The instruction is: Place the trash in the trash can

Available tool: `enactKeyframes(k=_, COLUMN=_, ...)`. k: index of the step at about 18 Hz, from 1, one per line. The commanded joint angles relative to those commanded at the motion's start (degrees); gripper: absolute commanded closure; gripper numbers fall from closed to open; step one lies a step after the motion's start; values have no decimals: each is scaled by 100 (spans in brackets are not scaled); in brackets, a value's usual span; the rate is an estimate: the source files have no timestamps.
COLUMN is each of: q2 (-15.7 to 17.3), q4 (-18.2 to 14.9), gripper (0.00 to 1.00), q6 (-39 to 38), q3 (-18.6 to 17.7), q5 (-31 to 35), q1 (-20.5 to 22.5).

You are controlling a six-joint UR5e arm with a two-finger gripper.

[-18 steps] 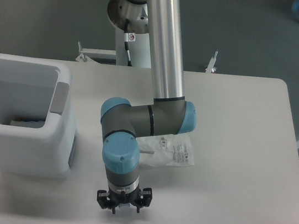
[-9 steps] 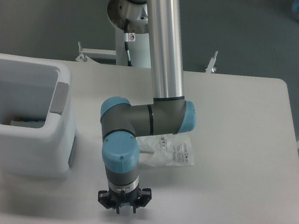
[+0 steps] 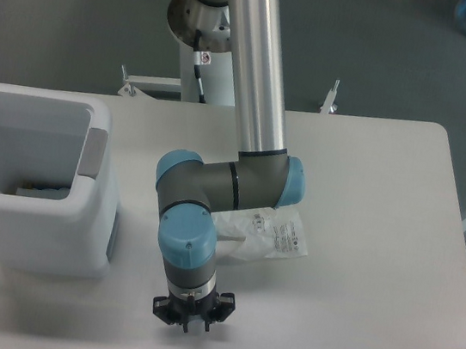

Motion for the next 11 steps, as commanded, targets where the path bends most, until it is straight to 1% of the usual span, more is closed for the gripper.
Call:
enactKeyframes(k=4, q2=61, q4=0, gripper=72, q6=-9, q3=290, q5=-79, q1=0)
enactKeyframes(k=6, q2=149, q4=0, gripper=71, q6=-9, q3=448, q5=-263, q1=44)
enactKeyframes(k=9, q2=246, q4=9, gripper=72, q6=-61, q3=817, q5=-448, q1=53)
enactKeyframes(k=11, q2=255, q4=9, gripper=72, q6=-79, q3=1229, q5=-466, q1=44)
